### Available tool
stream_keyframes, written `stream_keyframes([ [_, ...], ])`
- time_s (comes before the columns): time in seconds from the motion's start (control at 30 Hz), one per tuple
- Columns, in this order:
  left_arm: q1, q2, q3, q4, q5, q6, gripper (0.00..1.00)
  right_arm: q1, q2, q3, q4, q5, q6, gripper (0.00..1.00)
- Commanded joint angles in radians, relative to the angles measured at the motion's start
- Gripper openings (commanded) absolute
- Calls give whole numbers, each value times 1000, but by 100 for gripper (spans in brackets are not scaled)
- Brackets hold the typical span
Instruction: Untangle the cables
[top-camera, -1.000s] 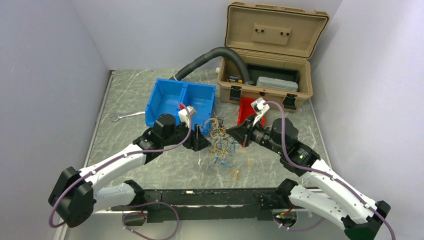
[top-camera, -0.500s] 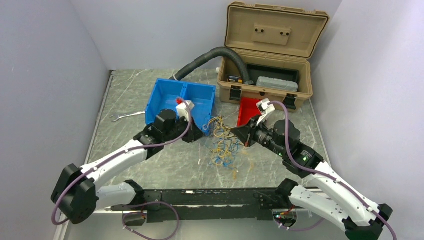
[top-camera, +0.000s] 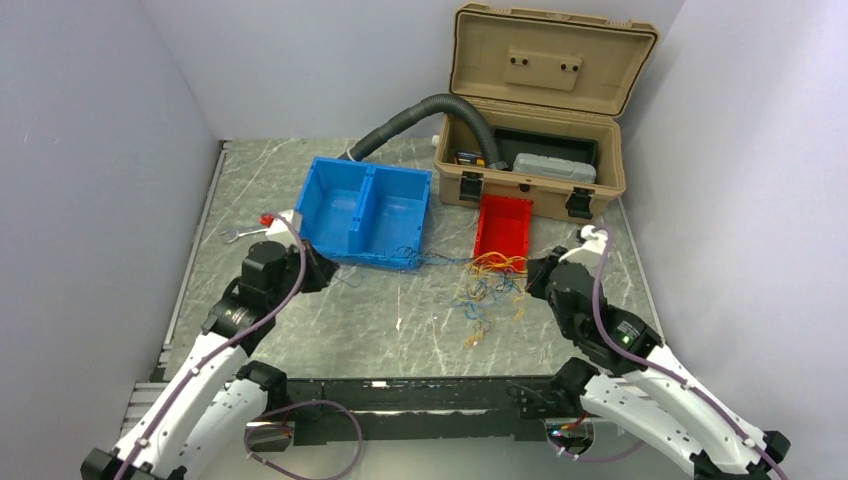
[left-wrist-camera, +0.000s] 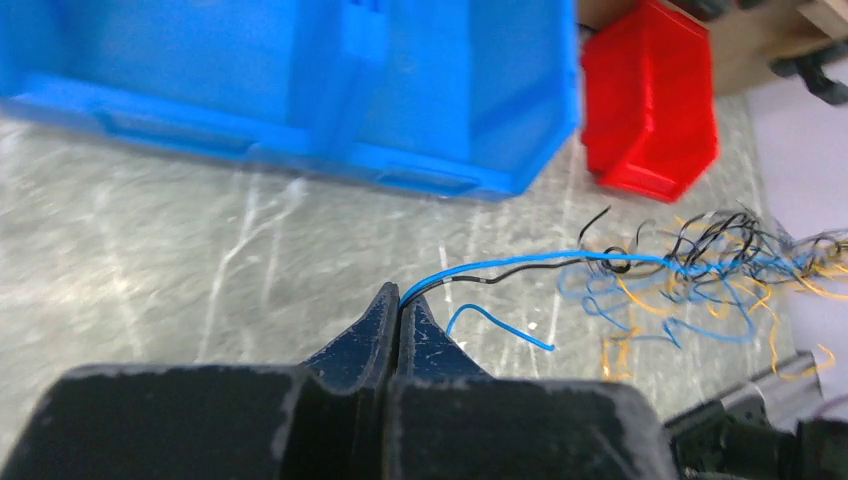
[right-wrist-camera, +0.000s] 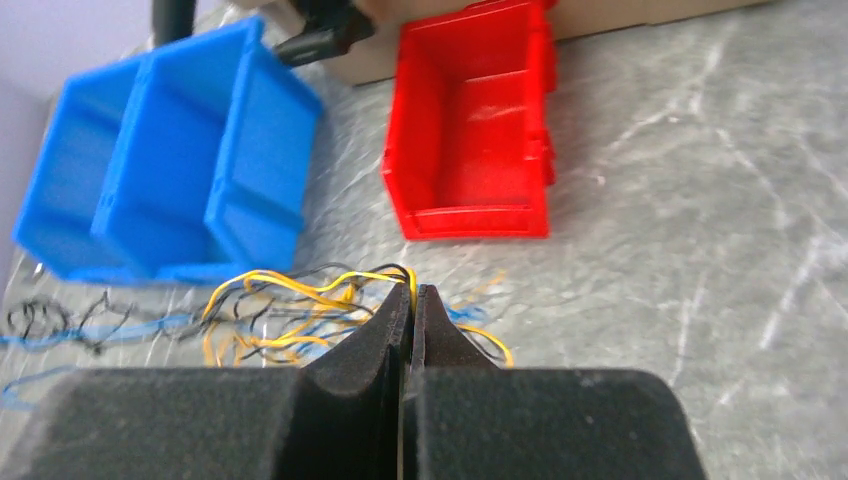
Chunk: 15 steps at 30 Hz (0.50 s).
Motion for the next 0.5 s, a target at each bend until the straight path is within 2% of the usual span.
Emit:
stream_keyframes([
  [0.0,46,-75,-2,-143,-200,-60,0,-6,-66,-8,-131,266,124,0],
  [0.17,53,-125,19,-233,-337,-90,0,-6,-92,14,-209,332,168,0],
  [0.27,54,-133,21,-230,-329,-78,0,-5,-115,8,-210,345,161,0],
  [0.33,55,-125,15,-197,-264,-42,0,-6,-129,-1,-183,331,122,0],
  [0.37,54,-120,6,-159,-206,-10,0,-7,-137,-12,-129,287,48,0],
  [0.43,54,-98,-15,-54,-56,57,0,-7,-147,-34,-27,142,-107,0],
  [0.47,55,-87,-30,-13,51,75,0,-7,-150,-43,17,100,-134,0],
])
